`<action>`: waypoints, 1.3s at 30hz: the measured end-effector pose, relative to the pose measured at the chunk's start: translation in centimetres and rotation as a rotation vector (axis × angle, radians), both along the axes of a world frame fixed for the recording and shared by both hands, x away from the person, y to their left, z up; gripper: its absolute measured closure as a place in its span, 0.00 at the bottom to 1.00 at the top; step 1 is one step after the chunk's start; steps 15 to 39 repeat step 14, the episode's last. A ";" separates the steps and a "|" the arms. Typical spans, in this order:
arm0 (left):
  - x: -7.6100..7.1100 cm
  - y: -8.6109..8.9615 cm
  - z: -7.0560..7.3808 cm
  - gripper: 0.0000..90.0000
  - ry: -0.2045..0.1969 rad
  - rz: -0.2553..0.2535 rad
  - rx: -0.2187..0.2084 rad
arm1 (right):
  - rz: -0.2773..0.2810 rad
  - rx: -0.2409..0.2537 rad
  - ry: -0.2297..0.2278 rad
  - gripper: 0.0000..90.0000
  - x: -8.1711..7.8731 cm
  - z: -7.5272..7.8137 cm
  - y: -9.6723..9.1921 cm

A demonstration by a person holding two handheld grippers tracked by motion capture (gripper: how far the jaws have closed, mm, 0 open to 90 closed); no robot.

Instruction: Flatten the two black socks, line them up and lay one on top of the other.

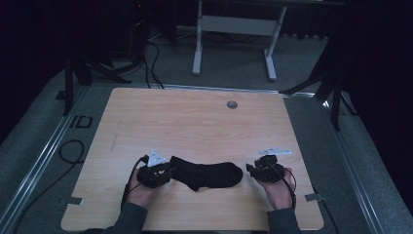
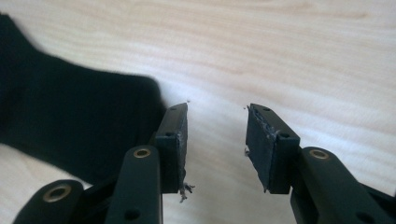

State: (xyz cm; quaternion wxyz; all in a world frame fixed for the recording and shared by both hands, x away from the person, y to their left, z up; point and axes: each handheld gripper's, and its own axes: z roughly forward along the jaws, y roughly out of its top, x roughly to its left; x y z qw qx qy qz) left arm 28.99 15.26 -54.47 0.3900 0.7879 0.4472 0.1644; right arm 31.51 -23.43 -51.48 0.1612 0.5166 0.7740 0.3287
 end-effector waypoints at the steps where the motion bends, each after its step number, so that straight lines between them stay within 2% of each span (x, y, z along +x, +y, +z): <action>1: 0.1 0.3 0.1 0.69 -0.001 0.009 -0.009 | -0.005 0.001 -0.005 0.64 0.2 0.0 -0.1; 4: 0.3 0.8 0.3 0.66 -0.002 0.026 -0.017 | -0.026 0.007 -0.008 0.63 0.8 -0.2 -0.7; 5: 0.4 1.2 0.3 0.66 -0.004 0.046 -0.024 | -0.032 0.006 -0.010 0.63 0.9 -0.3 -0.9; 10: 0.8 2.2 0.3 0.65 -0.006 0.094 0.007 | -0.065 -0.002 -0.003 0.61 1.4 -1.3 -1.8; 14: 1.3 2.7 0.1 0.64 -0.008 0.132 0.043 | -0.099 -0.018 -0.019 0.59 1.9 -2.0 -2.7; 39: 1.3 2.7 0.1 0.64 -0.008 0.132 0.043 | -0.099 -0.018 -0.019 0.59 1.9 -2.0 -2.7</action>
